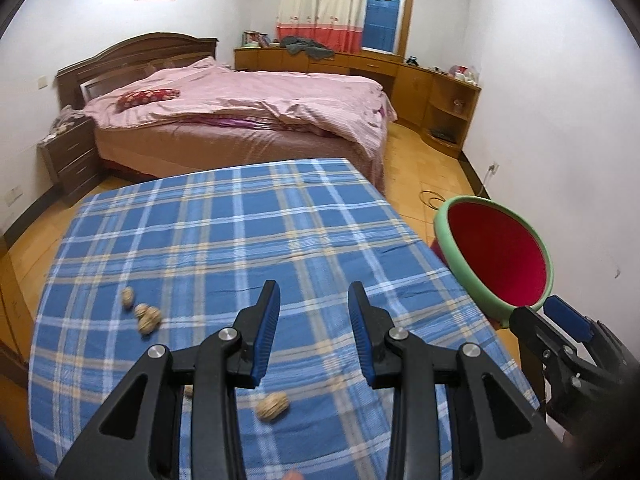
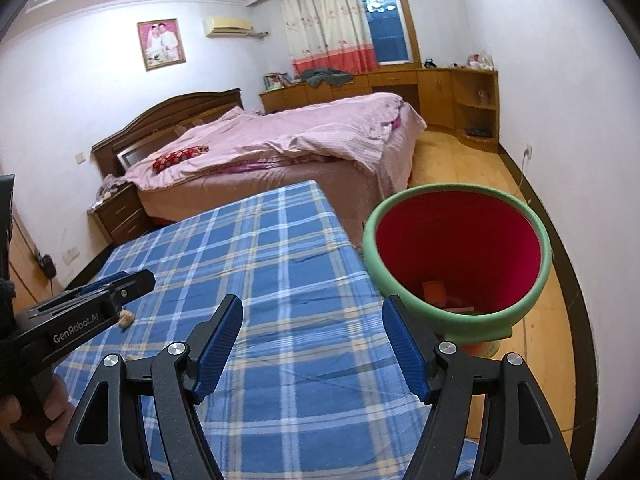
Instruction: Collect trash
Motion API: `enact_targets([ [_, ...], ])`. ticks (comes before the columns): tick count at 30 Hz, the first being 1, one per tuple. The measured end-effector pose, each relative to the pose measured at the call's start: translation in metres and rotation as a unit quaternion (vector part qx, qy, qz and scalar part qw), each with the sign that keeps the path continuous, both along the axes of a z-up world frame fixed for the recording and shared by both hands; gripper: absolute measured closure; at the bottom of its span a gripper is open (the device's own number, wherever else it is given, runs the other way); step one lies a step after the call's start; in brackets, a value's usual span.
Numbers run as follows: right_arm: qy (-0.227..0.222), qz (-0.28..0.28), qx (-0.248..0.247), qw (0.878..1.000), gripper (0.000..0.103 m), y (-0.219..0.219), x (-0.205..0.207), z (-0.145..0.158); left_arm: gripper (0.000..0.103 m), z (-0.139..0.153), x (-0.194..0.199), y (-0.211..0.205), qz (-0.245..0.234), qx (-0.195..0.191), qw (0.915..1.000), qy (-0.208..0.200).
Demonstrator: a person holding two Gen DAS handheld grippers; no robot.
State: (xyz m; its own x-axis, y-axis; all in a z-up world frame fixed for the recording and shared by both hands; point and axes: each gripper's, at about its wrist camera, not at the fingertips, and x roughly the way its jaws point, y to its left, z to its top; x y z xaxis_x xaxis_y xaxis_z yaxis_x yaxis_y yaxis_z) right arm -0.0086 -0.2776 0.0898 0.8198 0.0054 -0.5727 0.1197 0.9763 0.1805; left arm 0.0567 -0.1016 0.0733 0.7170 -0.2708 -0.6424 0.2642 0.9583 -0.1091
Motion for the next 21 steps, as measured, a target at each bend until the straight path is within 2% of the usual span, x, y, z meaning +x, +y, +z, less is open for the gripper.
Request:
enact_targets([
  [10, -0.01, 0.009, -0.015, 1.0, 0.029, 0.015, -0.008, 0.002, 0.068, -0.004, -0.012, 0.018, 0.034, 0.013, 0.9993, -0.005],
  [21, -0.012, 0.01, -0.013, 1.0, 0.029, 0.017, -0.009, 0.003, 0.068, -0.004, -0.017, 0.024, 0.048, 0.02, 0.9986, -0.01],
])
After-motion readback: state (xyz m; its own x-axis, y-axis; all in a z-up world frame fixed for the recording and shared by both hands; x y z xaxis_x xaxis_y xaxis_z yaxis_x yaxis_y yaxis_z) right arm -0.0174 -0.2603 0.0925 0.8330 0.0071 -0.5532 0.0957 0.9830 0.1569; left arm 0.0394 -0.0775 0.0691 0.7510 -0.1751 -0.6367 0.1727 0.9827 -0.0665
